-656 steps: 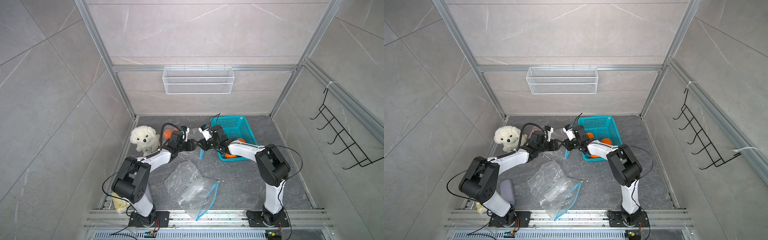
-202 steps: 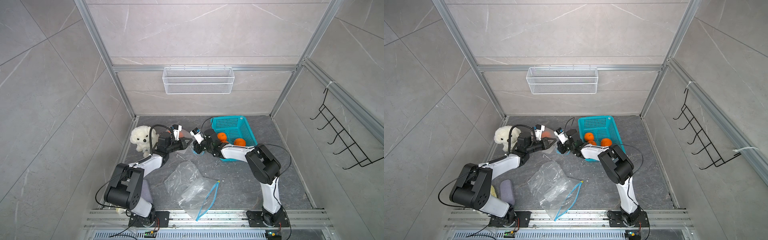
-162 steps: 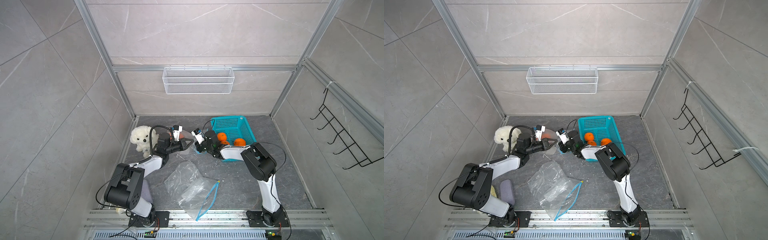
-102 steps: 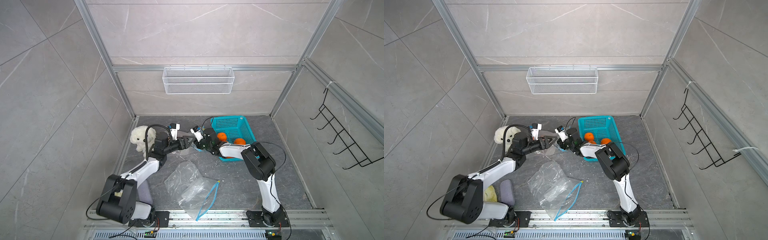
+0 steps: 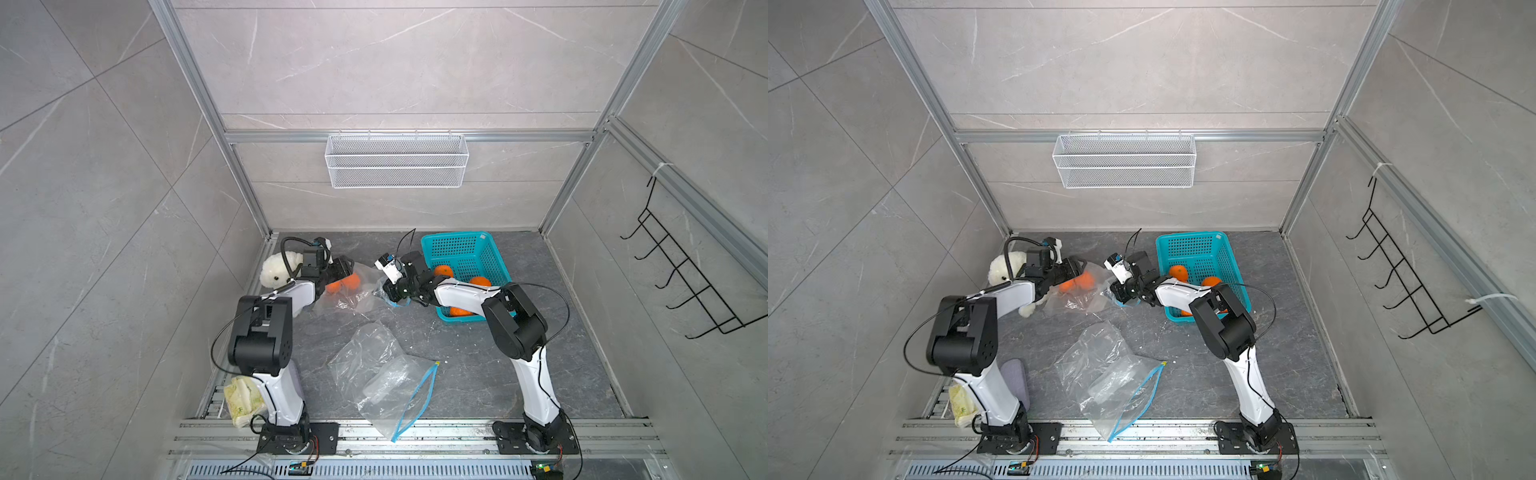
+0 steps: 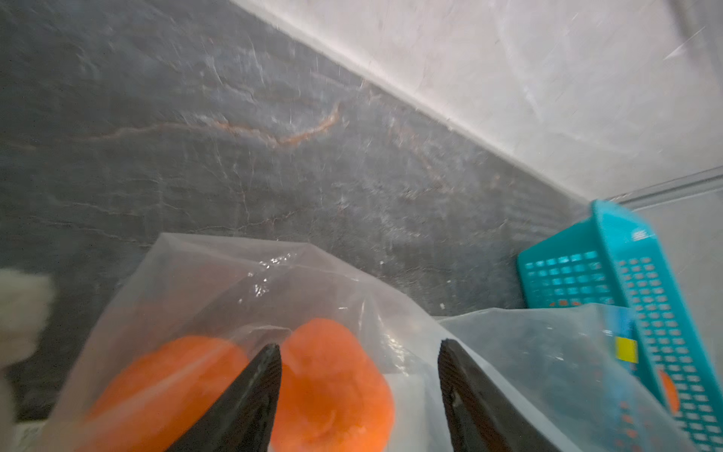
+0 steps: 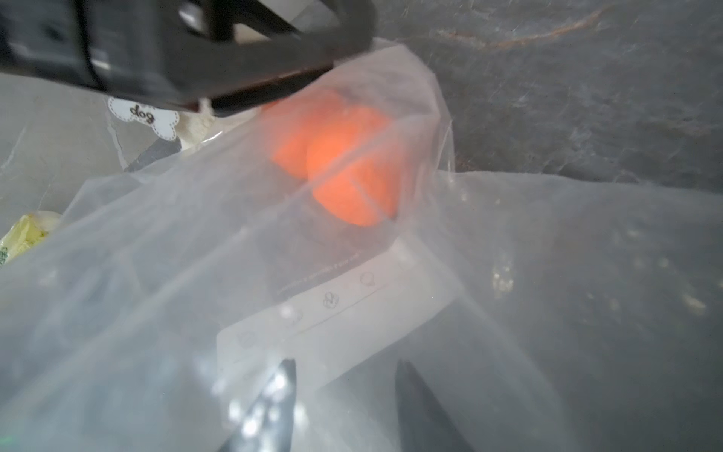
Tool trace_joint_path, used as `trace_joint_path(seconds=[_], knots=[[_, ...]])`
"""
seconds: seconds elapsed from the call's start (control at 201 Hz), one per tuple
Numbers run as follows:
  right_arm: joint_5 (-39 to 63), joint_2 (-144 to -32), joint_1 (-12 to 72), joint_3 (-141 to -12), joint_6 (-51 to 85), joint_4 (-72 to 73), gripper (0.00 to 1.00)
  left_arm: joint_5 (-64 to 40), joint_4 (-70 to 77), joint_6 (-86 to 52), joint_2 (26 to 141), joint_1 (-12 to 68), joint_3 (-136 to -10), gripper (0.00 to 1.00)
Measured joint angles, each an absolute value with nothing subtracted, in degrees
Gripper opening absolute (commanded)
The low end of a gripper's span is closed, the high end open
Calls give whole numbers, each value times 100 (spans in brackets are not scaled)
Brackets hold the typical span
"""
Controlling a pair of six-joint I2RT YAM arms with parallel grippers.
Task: Open the zip-top bag and take out the orange
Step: Pick up the orange from the zipper food storage bag.
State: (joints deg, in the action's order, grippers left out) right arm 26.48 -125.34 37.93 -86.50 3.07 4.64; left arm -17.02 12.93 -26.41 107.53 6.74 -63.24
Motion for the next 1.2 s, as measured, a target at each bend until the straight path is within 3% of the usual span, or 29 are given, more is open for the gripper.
trace_joint_path(seconds=[0.244,0.279,0.408,0.597,0.796,0.931,1.115,1.205], knots=[[2606,-12532,3972,-8650,167,156,46,-1999,1706,-2709,11037,849,-6326,36],[2550,-12532,3975,-8650,165,139,47,-2003,1804,-2744,11037,882,-6224,29],[2379,-12534,3968,-8676,176,78,61,-2003,2215,-2875,11002,989,-5839,16],[2292,-12726,3964,-9212,148,-89,72,-2399,2598,-3089,11107,1133,-5666,8],[2239,-13384,3966,-10460,121,-965,72,-2530,2867,-3284,11170,1160,-5553,7],[2060,-13493,4029,-10600,121,-1435,72,-2589,2877,-3328,11170,1205,-5472,7],[1964,-13681,4045,-10954,27,-1907,55,-2585,2882,-3347,11225,1234,-5509,7],[1872,-13574,4069,-10772,-3,-1796,52,-2565,2926,-3378,11319,1234,-5553,4]])
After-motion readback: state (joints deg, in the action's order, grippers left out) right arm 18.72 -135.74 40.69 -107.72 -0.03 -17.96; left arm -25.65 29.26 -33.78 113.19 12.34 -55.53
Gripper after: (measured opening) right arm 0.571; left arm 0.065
